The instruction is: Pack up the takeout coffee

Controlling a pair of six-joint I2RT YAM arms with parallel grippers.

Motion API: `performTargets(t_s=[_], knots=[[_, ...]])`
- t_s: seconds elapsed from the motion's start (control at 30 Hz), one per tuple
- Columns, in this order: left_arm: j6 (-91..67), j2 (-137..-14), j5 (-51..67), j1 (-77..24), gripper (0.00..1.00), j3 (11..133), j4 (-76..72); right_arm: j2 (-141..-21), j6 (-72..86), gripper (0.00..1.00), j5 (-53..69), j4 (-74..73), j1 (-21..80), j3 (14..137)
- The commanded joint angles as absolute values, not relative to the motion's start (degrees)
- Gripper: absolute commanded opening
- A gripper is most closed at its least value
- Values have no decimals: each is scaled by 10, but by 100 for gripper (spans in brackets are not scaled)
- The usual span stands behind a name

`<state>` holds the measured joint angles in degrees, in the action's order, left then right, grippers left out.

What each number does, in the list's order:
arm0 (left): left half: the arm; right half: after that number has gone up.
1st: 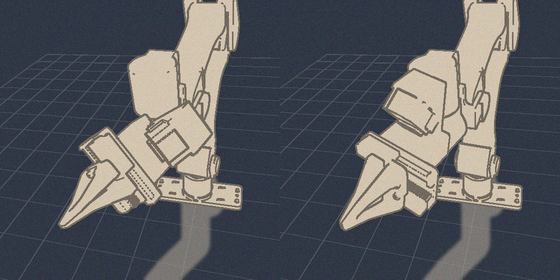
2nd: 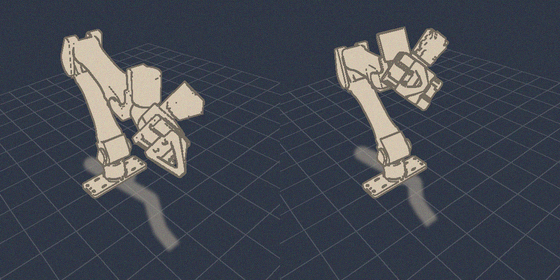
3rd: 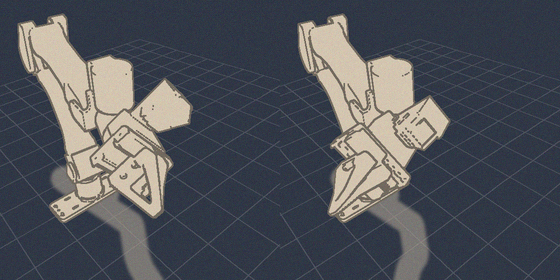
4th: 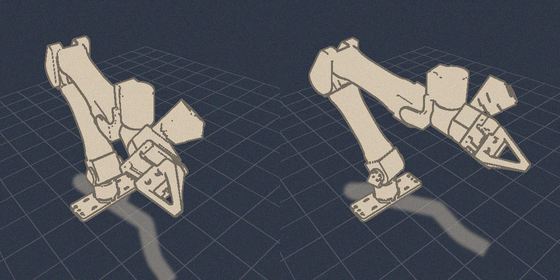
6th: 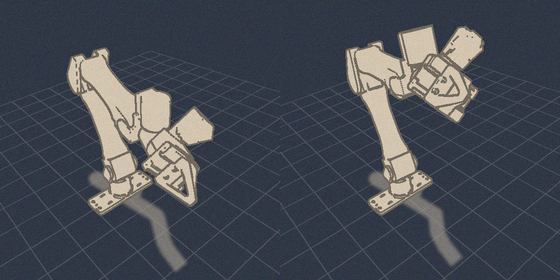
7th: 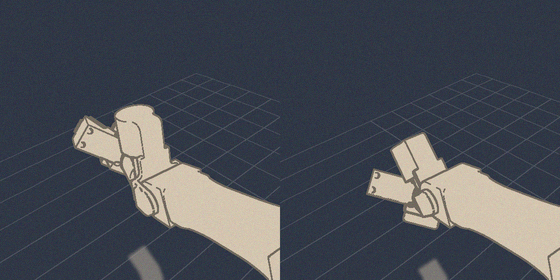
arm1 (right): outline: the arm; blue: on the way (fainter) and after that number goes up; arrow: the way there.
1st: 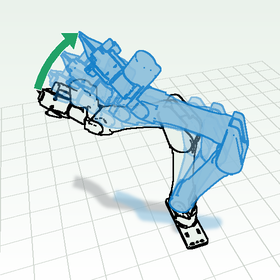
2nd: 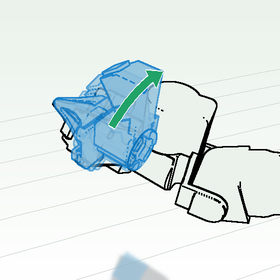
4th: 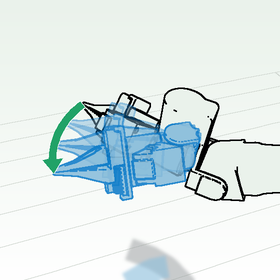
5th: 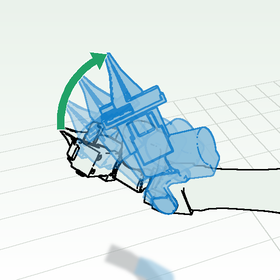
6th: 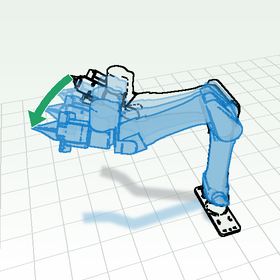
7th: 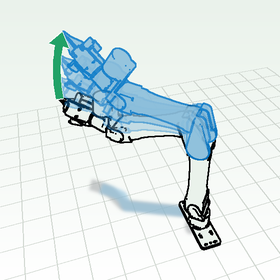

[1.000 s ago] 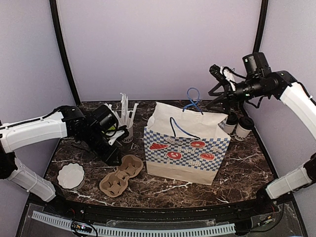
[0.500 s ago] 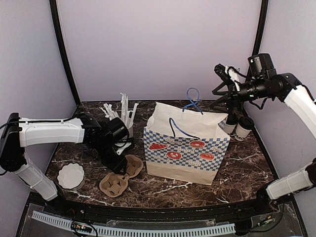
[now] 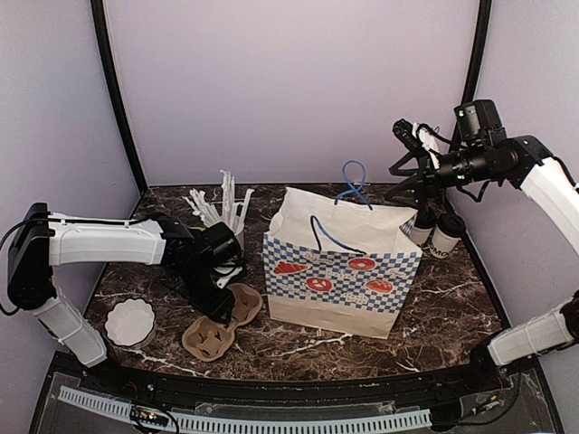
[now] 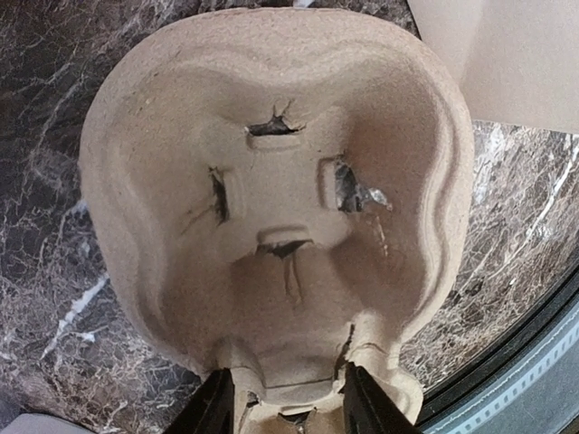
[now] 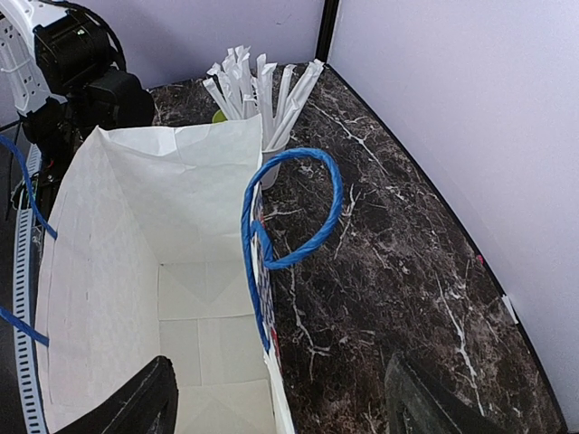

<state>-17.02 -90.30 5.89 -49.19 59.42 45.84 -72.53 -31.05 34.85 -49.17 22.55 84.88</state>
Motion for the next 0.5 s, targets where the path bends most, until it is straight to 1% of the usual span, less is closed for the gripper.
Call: performTargets(t_s=[0.0,0.3,0.47], knots=[[-175,-906,50,-496,43,583,454,-714,-312,79,346,-471,222,845],[-174,-923,46,-512,43,586,448,-711,-309,79,341,-468,222,843],[-176,-923,35,-515,36,588,456,-712,-308,79,342,-467,222,843]])
